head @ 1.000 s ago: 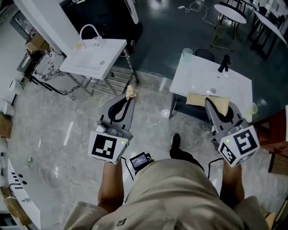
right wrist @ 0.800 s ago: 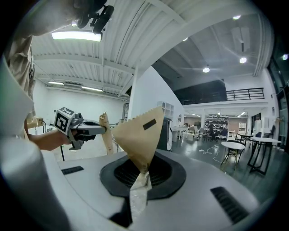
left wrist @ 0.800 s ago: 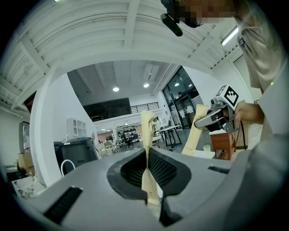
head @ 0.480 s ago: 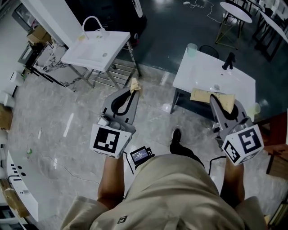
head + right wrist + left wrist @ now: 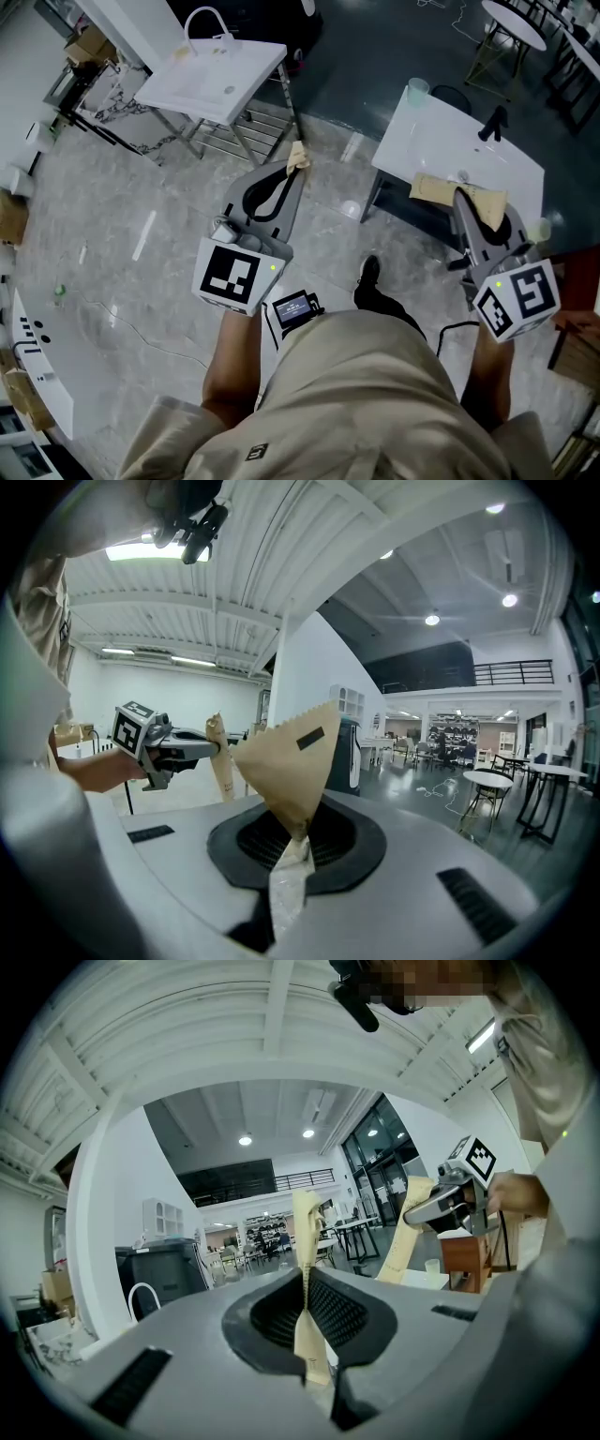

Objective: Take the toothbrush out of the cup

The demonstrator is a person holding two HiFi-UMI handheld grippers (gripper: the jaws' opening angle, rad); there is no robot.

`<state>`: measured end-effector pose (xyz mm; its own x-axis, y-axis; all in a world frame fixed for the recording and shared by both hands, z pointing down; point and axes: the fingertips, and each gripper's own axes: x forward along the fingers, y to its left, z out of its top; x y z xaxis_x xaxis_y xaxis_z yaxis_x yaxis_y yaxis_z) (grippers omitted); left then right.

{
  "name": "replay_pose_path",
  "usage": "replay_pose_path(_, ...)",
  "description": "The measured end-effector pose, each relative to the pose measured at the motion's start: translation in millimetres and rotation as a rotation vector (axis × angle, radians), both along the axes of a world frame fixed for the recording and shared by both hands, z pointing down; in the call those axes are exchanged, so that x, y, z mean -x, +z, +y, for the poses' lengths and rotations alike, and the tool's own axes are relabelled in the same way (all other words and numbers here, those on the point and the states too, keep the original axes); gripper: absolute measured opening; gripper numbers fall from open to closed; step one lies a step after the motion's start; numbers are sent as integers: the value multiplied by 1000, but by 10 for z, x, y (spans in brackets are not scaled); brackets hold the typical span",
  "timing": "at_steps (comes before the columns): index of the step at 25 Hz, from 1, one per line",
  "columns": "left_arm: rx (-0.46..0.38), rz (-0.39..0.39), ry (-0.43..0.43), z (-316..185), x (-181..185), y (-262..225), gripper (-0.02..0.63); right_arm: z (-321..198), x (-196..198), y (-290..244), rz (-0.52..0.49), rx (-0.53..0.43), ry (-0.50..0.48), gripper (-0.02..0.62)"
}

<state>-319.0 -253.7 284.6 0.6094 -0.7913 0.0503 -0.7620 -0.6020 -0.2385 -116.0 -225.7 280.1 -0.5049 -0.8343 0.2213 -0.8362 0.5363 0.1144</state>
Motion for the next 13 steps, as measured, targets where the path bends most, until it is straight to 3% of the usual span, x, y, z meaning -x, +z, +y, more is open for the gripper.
replay_pose_path(13, 15, -2, 7, -45, -7, 53, 18, -26, 2, 38, 1, 13, 7, 26)
